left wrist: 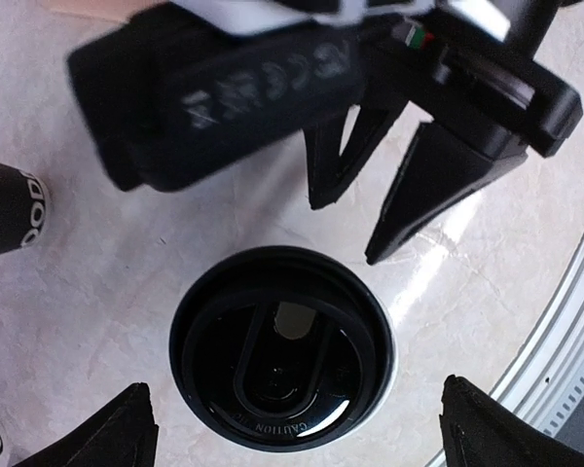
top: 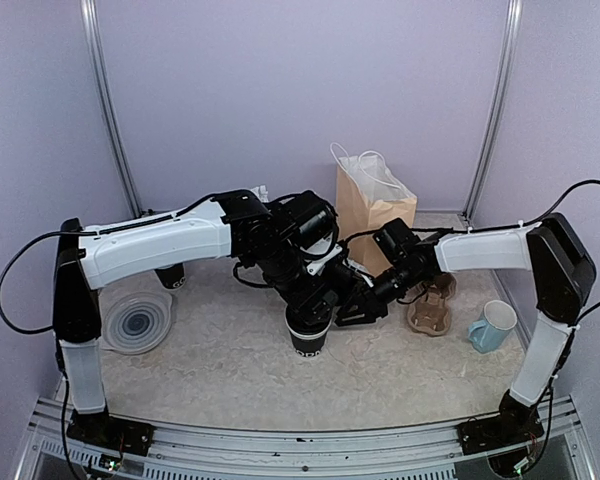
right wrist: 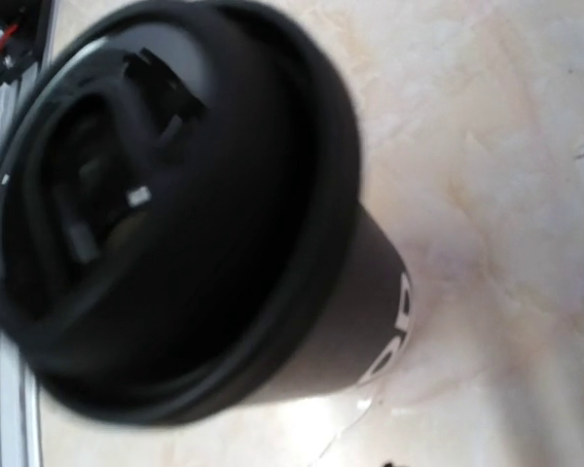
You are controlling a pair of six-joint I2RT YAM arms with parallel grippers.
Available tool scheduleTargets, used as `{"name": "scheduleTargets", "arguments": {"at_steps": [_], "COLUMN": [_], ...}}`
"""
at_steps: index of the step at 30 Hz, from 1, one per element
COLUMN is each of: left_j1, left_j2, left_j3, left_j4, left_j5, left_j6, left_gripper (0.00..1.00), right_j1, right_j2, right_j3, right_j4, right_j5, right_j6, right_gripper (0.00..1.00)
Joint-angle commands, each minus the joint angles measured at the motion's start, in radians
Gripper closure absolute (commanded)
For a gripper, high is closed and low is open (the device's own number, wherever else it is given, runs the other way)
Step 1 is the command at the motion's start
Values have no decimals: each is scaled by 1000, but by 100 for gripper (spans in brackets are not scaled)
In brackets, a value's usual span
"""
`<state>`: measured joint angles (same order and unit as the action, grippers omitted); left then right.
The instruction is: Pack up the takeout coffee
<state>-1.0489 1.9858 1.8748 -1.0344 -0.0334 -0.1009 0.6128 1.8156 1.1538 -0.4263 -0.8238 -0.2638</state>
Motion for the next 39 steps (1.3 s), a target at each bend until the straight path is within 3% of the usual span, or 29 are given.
{"name": "scheduleTargets", "arguments": {"at_steps": [1,4,9,16,21,29,39], "left_j1": [-6,36,139,185,214,216,216], "left_j2": [-163,-228,-228,-232,-246,-203,-195], "left_j3": [-124,-239,-311,-424,-533,-555,-591], "left_j4": [167,295,414,560,691,720,720], "left_j5": [-120,-86,147,217,285,312,385], "left_j6": [-15,-30,-86,-157,-205,-174,-142], "left_gripper": [1,1,2,15,16,16,26], "right_j1": [13,13,14,29,54,69,68], "right_j2": [-111,-149,-165,-145,-140,-78,-61], "right_j3": [-40,-56,-68,-82,-113,-66,-52], "right_j4": [-21,-29,-30,-20,16,8,9], "right_j5": [36,23,24,10,-13,-35,-20], "right_j6": [-58,-88,-106,-106,-84,-56,-51], "right_gripper": [60,59,61,71,74,76,75]}}
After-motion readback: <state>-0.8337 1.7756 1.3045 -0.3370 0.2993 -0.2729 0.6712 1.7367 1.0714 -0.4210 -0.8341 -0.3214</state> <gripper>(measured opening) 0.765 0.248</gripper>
